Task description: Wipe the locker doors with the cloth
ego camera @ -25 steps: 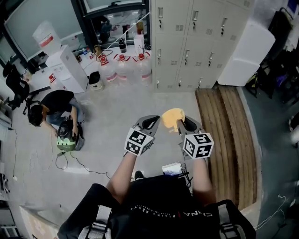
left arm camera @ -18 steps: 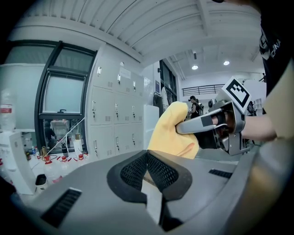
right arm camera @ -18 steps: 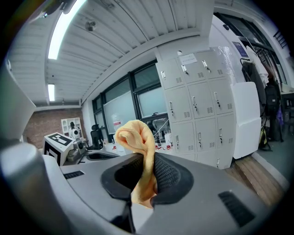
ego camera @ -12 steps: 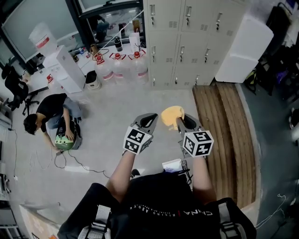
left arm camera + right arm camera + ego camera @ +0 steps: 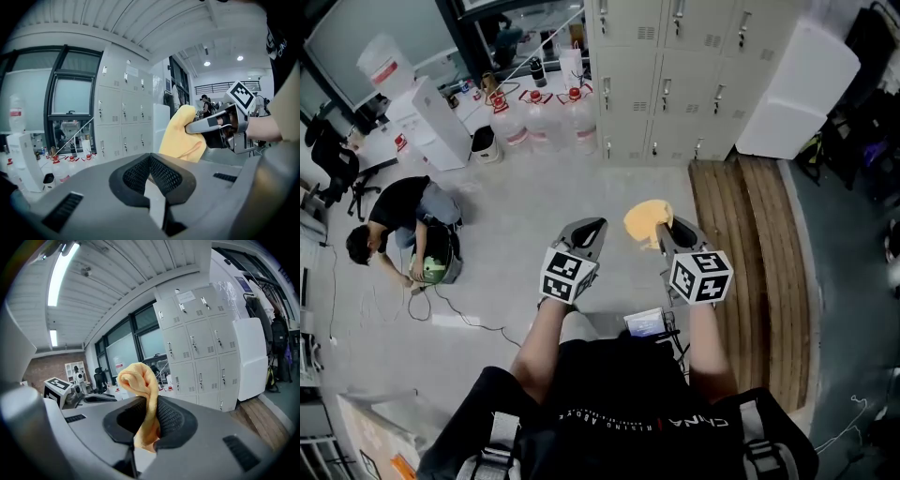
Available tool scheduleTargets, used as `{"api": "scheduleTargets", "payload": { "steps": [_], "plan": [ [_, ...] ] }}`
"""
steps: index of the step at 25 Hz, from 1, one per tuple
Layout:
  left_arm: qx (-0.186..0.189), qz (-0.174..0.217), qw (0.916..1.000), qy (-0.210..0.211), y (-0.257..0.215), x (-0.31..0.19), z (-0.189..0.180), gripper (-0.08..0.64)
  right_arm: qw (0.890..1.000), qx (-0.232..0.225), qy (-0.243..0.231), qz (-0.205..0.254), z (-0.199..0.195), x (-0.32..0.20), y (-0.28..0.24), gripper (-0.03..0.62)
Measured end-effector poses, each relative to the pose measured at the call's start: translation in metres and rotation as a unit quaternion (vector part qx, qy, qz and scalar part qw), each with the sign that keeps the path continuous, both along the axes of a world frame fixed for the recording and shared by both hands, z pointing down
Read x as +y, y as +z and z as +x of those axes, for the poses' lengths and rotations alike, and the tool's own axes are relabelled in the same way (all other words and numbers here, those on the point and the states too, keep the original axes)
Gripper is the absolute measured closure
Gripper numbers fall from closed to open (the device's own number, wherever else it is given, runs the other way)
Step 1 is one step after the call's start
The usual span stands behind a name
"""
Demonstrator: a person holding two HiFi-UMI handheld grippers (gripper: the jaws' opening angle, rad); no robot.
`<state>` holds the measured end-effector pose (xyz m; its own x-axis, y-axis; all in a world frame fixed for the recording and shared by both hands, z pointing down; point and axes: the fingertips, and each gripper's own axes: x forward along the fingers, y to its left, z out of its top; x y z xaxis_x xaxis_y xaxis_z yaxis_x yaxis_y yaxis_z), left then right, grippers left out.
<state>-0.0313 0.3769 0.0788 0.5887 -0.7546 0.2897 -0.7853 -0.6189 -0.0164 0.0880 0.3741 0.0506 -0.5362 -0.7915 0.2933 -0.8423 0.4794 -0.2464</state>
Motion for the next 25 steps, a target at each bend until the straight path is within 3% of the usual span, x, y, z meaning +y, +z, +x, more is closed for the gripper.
{"api": "scheduleTargets", "payload": {
  "steps": [7,13,20,25],
  "plan": [
    [0.003,-0.004,1.0000,0.006,0.012,-0.042,-0.006,0.541,1.000,0.004,0.002,-0.003,-0.009,-0.038,0.009,0.509],
    [0.009,-0.001,0.9996,0.028,0.012,-0.109,-0.021,0.541,1.000,0.021,0.019,-0.004,-0.029,-0.098,0.010,0.509],
    [0.007,0.006,0.9974,0.072,0.000,-0.200,-0.058,0.541,0.998,0.024,0.056,0.000,-0.072,-0.185,-0.003,0.509],
    [0.020,0.002,0.9967,0.079,-0.001,-0.249,-0.086,0.541,0.997,0.033,0.064,-0.002,-0.104,-0.228,-0.002,0.509]
  ]
}}
